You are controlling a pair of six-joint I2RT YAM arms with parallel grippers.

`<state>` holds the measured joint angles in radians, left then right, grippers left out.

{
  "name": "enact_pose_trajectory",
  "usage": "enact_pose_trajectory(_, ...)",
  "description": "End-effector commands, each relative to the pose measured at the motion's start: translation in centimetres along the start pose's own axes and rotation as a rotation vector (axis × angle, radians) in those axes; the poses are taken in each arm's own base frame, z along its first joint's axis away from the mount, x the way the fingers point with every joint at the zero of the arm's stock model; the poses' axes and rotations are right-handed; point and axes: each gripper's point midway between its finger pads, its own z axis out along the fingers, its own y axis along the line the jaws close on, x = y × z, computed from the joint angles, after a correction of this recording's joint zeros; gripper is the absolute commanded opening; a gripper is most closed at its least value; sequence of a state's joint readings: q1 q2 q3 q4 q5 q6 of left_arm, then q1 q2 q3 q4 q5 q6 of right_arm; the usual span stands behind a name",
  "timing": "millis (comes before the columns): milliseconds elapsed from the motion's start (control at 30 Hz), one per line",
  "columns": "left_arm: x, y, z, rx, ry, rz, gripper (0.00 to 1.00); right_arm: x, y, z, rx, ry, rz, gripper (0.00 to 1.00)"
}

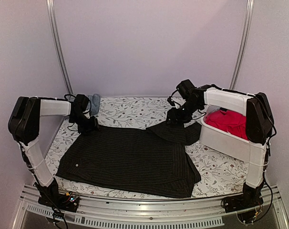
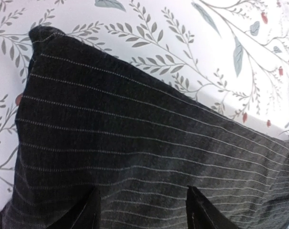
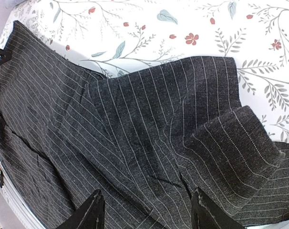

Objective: Fold and stack the mixed laundry pile
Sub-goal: Move the 1/3-folded shirt to the center of the board.

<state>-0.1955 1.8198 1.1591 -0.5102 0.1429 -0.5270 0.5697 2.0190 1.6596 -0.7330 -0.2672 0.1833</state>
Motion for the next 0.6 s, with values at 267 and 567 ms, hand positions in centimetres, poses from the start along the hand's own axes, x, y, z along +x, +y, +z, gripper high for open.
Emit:
enact_pose_trajectory(267,1.6,12.7,0.5,-0.257,0.035,-0.279,0.47,-3.0,-0.9,-1.3,0.041,-0.083,0.065,0.64)
enact_pose_trajectory(567,0.2,18.7,-2.2,-0.33,-0.028,-0.416,0.47,-6.0,-3.5,-1.5,0.201,-0.13,0.103,0.64)
